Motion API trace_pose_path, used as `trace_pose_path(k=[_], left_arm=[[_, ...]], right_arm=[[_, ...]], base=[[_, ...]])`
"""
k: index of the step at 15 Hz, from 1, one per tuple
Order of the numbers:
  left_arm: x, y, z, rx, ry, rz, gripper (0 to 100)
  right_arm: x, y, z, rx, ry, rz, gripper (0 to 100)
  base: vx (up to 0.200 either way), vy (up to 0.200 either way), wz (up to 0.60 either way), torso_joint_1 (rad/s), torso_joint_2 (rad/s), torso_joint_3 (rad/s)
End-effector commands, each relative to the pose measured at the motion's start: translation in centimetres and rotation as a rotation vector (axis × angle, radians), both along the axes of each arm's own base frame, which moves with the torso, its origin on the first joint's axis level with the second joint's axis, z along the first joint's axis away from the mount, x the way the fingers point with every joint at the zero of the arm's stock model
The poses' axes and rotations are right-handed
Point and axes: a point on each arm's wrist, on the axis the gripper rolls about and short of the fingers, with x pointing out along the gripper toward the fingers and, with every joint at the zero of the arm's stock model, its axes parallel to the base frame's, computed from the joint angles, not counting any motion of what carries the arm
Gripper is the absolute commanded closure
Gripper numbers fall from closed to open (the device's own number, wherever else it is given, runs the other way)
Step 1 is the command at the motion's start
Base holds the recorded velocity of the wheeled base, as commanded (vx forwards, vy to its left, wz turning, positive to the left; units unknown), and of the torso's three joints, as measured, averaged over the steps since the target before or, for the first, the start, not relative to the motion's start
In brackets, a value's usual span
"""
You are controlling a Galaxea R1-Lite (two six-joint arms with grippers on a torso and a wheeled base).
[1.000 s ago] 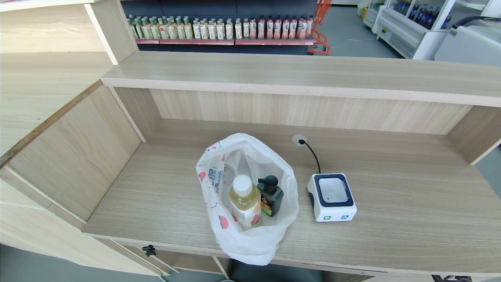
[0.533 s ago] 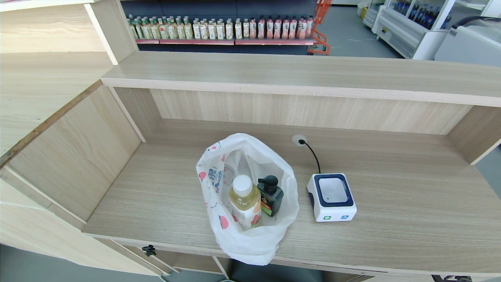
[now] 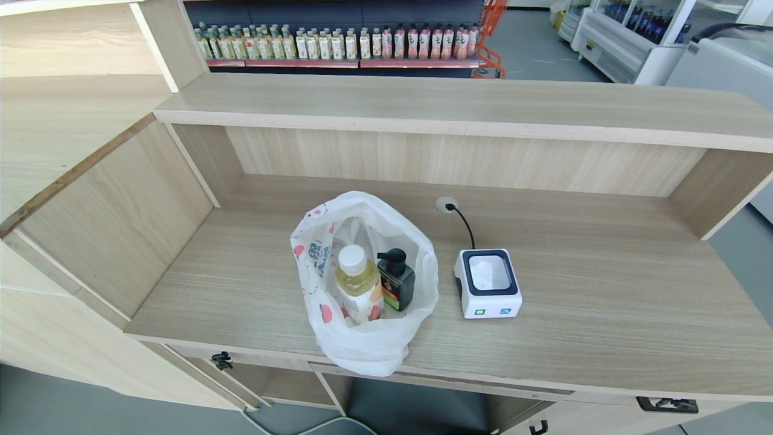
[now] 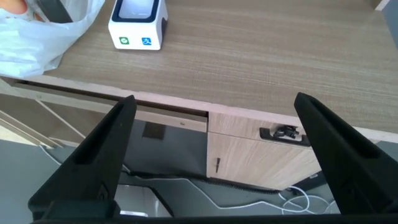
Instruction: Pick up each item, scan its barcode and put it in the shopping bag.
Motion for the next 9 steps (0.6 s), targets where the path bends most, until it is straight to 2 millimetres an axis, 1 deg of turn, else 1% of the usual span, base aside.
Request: trace_pose_path(k=[1,2,3,9], left_arm=[[0.01,0.0,0.0,0.0,0.002,0.0,0],[0.01,0.0,0.0,0.0,0.002,-0.001,0],[0.01,0.0,0.0,0.0,0.002,0.0,0],[0.01,0.0,0.0,0.0,0.002,-0.001,0]], right_arm=[[0.02,0.0,0.0,-0.002,0.003,0.0,0],[0.02,0.0,0.0,-0.002,0.003,0.0,0],[0.02,0.0,0.0,0.0,0.003,0.0,0],[0.02,0.0,0.0,0.004,0.003,-0.002,0]], base=[[0.0,0.0,0.0,0.0,0.0,0.0],[0.0,0.0,0.0,0.0,0.0,0.0],[0.0,0.0,-0.6,0.002,-0.01,-0.002],[0.0,0.0,0.0,0.0,0.0,0.0]])
